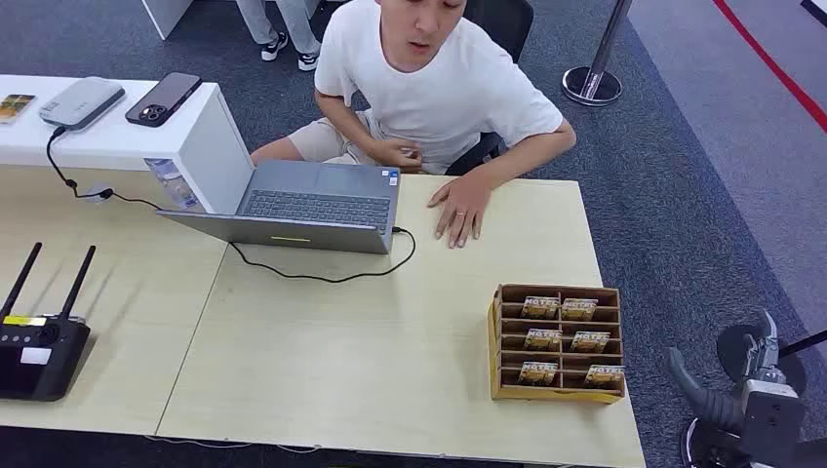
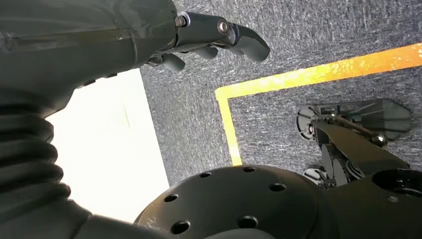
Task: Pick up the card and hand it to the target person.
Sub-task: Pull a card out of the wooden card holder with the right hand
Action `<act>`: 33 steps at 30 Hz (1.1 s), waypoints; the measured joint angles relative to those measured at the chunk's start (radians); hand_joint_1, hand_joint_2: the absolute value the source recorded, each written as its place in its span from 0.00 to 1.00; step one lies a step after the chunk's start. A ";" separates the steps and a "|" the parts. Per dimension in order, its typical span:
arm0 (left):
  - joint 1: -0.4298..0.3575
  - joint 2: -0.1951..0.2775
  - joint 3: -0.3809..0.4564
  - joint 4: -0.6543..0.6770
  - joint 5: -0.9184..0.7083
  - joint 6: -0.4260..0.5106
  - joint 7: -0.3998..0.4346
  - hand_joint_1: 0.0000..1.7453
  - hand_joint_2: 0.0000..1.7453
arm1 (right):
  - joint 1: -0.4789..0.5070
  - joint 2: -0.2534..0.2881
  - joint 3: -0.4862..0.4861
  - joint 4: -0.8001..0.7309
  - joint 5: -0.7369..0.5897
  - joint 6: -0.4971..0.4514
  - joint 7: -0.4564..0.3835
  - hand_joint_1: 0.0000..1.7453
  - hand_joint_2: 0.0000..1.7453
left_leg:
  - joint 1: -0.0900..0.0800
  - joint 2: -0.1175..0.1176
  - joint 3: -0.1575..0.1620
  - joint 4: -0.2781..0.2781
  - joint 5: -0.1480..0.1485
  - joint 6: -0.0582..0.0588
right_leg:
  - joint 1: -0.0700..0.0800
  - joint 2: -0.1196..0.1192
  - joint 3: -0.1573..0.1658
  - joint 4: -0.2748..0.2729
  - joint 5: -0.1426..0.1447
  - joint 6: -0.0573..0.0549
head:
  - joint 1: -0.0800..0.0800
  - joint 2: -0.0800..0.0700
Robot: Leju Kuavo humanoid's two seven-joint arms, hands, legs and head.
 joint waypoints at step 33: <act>-0.022 0.018 0.005 0.002 0.002 -0.019 -0.019 0.00 1.00 | 0.035 -0.136 0.452 -0.303 0.580 0.064 0.289 0.05 1.00 | 0.000 -0.001 0.000 0.000 0.000 0.000 | 0.000 -0.001 0.000 0.000 0.000 0.000 | 0.000 0.000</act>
